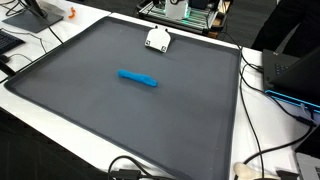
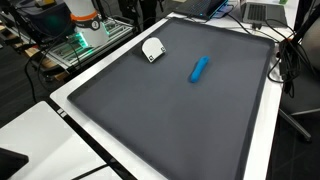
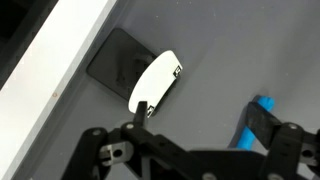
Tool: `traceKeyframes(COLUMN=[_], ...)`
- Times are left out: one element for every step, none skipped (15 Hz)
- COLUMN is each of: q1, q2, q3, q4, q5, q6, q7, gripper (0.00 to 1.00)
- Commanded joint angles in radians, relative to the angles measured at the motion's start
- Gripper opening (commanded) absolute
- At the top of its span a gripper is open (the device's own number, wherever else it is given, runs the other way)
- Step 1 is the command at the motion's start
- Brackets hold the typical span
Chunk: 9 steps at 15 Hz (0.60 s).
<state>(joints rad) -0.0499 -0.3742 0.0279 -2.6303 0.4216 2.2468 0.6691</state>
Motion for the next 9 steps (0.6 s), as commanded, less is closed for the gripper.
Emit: traceKeyframes(q1=[0.022,0.028,0.030,0.036,0.042,0.044,0.049,0.053,0.059], q2=[0.046,0.061,0.076,0.090,0.105,0.122,0.138,0.158,0.175], q3=[0.011,0.012,0.018,0.019,0.018,0.023,0.024,0.030,0.030], q4=[-0.052,-0.060,-0.068,-0.075,-0.078,-0.080,-0.082,-0.084,-0.085], q5=[0.088,0.107,0.115,0.128,0.139,0.140,0.146,0.144,0.152], q6=[0.087,0.104,0.129,0.149,0.157,0.171,0.182,0.200,0.209], q7=[0.030,0.033,0.044,0.040,0.031,0.046,0.045,0.060,0.061], gripper=[1.00,1.00,1.00,1.00,1.00,1.00,1.00,1.00,1.00])
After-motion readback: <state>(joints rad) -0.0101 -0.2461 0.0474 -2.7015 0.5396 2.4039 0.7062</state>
